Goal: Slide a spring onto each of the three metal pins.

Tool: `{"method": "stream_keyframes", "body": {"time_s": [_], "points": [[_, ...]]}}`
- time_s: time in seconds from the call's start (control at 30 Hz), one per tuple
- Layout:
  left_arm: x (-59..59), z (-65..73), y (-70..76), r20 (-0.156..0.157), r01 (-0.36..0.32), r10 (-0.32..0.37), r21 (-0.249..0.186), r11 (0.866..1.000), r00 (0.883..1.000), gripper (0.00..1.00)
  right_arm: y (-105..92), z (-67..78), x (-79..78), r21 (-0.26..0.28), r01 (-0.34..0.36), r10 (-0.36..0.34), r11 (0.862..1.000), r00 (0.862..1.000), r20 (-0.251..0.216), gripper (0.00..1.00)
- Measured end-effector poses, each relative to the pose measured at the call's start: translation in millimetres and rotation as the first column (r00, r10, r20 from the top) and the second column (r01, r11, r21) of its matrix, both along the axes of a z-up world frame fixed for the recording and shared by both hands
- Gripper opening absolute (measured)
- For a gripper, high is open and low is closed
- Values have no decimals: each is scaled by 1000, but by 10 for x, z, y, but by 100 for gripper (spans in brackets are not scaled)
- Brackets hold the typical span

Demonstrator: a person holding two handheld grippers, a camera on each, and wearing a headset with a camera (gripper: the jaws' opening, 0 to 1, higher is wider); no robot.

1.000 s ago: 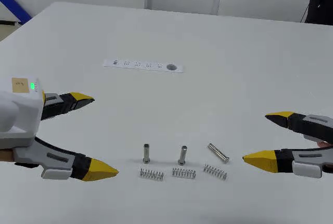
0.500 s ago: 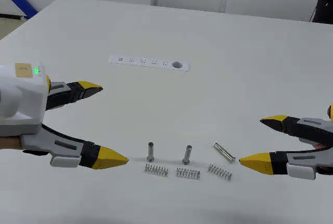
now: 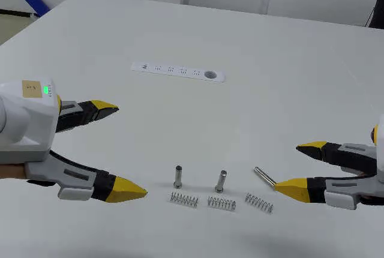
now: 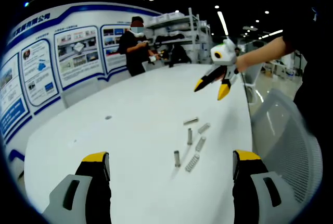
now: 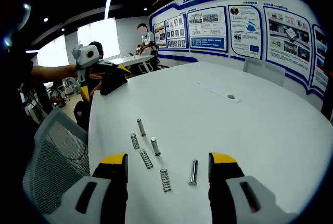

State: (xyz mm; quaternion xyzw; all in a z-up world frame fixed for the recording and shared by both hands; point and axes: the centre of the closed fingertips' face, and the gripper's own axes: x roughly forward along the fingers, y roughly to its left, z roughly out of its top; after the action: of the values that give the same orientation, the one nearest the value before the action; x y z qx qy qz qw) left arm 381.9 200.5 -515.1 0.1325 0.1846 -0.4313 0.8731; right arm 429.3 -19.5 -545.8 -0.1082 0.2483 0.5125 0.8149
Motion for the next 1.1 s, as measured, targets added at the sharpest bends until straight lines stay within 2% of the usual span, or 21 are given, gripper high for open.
{"method": "stream_keyframes", "body": {"time_s": [0.23,0.47,0.57,0.63,0.7,0.83,0.97,1.03,1.1], "points": [[-24,-79,10,-20,-3,3,-4,1000,1000,99,26,-84,71,-10,14,-14,1000,1000,-20,56],[-17,-131,22,-35,-6,6,-8,1000,999,99,43,-160,127,-18,24,-25,1000,999,-43,55],[-4,-143,31,-38,-10,10,-12,1000,999,98,36,-226,150,-44,20,-22,999,999,-42,53],[7,-149,40,-37,-15,15,-12,1000,999,99,-10,-302,185,-96,13,-14,995,1000,-8,50],[-5,-159,46,-42,-10,10,-9,1000,999,99,-21,-358,187,-109,10,-13,994,1000,-23,46],[-9,-179,79,-49,-20,20,-11,1000,999,98,-24,-472,227,-119,20,-26,993,998,-50,45],[9,-197,88,-51,-41,40,-29,999,998,98,13,-553,295,-126,46,-54,991,997,-60,41],[12,-219,85,-53,-43,41,-28,999,998,98,42,-575,304,-119,50,-60,992,995,-78,34],[6,-250,82,-61,-41,39,-19,999,997,98,66,-598,339,-124,61,-71,990,995,-74,29]]}}
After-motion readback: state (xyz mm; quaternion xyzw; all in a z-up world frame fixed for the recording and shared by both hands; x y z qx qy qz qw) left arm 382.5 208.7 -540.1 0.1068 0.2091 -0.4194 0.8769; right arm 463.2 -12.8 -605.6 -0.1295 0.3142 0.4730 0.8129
